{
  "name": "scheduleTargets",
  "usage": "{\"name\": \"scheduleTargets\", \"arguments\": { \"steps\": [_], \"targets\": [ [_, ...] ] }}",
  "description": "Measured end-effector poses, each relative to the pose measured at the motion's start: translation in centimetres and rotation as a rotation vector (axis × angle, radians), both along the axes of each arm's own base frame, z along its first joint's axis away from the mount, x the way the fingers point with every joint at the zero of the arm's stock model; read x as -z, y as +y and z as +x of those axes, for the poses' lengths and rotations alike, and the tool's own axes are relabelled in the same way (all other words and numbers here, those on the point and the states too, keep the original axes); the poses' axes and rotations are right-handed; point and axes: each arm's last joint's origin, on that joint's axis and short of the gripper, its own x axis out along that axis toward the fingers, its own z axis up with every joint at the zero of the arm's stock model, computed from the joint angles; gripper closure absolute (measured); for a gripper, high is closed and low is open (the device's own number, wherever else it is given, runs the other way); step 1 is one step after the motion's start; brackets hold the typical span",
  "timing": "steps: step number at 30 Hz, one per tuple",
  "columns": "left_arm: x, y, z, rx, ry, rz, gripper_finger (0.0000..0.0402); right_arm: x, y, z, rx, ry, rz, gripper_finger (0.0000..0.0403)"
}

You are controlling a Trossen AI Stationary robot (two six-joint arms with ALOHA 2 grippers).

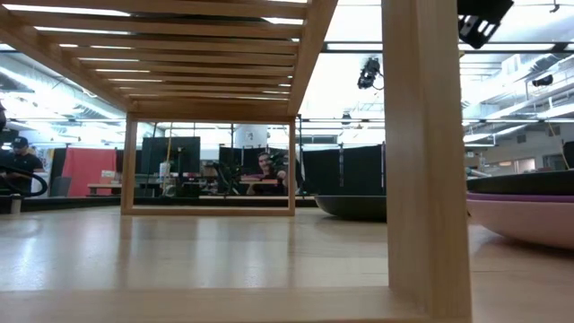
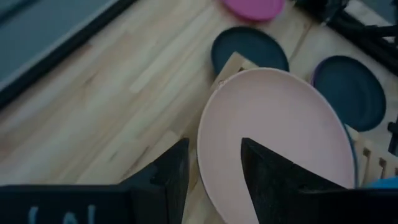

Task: Place and stack plates onto a shelf
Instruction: Stack the bottom black plate on top of the blue plate on the shelf

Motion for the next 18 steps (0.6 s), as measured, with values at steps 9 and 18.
{"name": "scheduleTargets", "arguments": {
  "steps": [9,18],
  "targets": [
    [1.0,-4.1,-3.9,0.02,-0.104,0.069,0.0251,1.8,2.1,0.0,0.011,0.102,-0.04,0.0275],
    [6.8,-7.5,-3.1,0.181,-0.24,0.069,0.0251,4.1,1.3,-0.9,0.073,0.335,-0.198,0.0275]
  ]
}}
